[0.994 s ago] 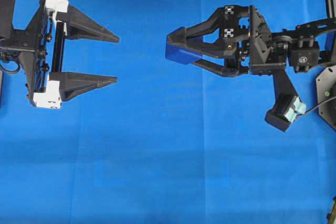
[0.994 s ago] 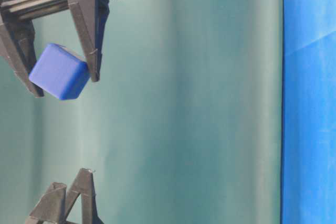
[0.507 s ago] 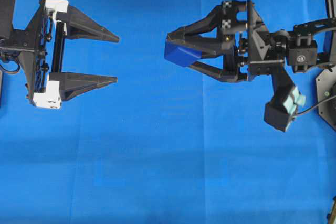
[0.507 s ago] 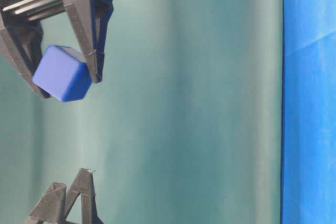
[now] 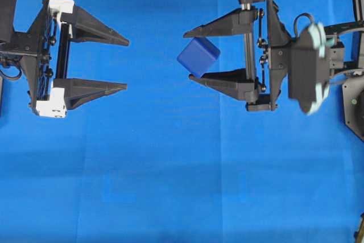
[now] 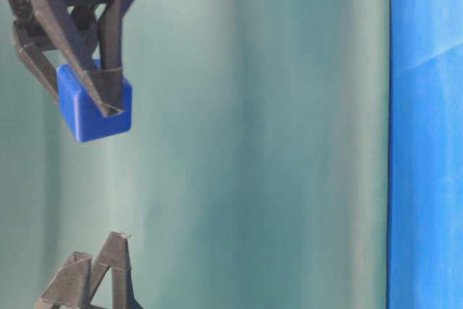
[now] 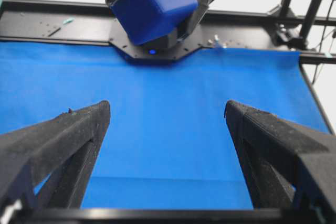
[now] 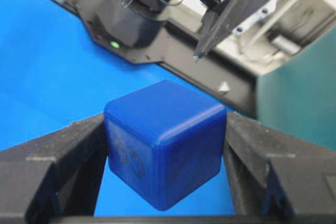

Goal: Handover the blue block to the right arm after grasping it with the left arm, then place it in the designated position.
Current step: 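Pull the cube away from the left gripper with the right gripper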

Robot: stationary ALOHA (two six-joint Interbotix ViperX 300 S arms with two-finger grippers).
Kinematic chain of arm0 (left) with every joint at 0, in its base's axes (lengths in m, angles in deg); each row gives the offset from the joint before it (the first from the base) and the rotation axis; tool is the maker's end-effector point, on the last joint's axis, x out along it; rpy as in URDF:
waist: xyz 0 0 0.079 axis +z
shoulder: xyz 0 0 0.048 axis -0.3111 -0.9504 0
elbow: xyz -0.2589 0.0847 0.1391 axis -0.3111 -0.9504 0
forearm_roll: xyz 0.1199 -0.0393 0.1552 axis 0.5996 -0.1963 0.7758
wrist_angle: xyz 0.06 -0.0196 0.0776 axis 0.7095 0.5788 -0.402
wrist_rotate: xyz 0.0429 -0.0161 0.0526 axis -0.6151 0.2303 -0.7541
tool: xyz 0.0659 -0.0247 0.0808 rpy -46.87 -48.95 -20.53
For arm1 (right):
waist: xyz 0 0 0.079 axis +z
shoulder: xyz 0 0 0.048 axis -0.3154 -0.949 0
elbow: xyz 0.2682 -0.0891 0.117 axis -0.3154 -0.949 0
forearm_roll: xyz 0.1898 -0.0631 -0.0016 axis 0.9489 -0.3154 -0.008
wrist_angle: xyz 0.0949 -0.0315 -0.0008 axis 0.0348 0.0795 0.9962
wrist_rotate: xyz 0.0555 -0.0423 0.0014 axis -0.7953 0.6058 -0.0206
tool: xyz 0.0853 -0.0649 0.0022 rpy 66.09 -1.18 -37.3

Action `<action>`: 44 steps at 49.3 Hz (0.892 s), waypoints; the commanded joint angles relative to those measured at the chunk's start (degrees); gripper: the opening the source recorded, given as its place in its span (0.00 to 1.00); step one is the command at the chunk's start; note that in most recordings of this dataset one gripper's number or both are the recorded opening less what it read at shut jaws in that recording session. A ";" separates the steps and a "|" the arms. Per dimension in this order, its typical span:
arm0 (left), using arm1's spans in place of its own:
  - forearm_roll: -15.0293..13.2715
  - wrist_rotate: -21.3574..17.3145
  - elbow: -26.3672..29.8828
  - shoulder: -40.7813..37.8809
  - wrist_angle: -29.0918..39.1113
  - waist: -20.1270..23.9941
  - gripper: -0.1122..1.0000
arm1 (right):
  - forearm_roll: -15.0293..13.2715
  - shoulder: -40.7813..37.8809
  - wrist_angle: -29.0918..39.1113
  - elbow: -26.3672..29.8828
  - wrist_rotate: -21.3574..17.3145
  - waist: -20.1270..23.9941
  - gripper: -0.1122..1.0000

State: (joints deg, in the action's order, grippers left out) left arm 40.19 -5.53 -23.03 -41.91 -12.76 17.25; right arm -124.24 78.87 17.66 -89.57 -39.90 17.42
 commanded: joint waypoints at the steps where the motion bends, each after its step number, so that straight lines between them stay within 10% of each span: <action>1: 0.00 -0.09 1.14 1.14 -0.35 0.09 0.94 | 0.35 1.23 0.18 1.32 -5.19 0.26 0.61; 14: 0.00 -0.09 1.14 1.14 -0.35 0.09 0.94 | 0.35 1.76 0.18 1.58 -18.37 0.62 0.61; 44: 0.00 -0.09 1.14 1.14 -0.35 0.09 0.94 | 0.35 2.46 4.39 1.93 -19.16 0.62 0.61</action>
State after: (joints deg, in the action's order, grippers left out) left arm 40.19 -5.53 -23.03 -41.91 -12.76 17.16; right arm -124.06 80.36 21.97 -89.57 -58.98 17.95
